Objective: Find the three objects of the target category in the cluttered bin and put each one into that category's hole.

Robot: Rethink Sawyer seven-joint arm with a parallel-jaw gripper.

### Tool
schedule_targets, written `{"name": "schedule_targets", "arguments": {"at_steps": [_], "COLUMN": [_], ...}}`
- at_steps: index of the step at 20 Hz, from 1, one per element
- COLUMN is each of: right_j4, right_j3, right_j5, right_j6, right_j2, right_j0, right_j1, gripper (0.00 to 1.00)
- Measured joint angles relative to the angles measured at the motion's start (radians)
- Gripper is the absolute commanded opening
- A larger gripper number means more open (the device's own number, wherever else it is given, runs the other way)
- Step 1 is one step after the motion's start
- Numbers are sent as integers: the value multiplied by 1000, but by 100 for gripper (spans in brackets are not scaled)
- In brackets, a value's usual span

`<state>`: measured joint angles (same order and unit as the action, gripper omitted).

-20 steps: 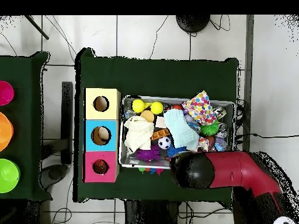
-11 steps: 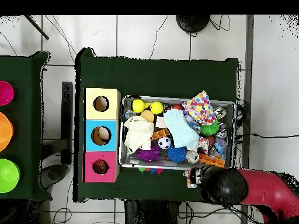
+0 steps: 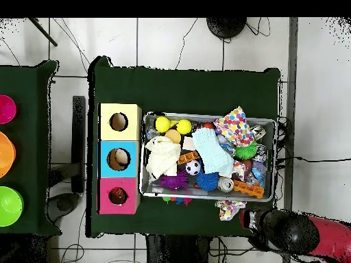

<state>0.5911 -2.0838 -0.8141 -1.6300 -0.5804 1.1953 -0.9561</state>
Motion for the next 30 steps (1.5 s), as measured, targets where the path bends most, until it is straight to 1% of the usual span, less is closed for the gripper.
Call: {"name": "schedule_targets", "arguments": {"at_steps": [5,6,14,15,20,24,28,30], "right_j4": [59,76,109,122,143,187,231,279], "right_j3": [0,0,-1,-4,-19,-56,-79,-105], "right_j5": [0,0,21,41,86,139,177,225], "right_j6": [0,0,0,0,0,0,0,0], "right_j2": [-24,-28,-42,-43,-43,-39,-19,10], "right_j0": [25,26,29,29,29,26,9,-25], "right_j1": [51,62,69,68,68,71,89,106], "gripper": [0,100,100,100,100,100,100,100]}}
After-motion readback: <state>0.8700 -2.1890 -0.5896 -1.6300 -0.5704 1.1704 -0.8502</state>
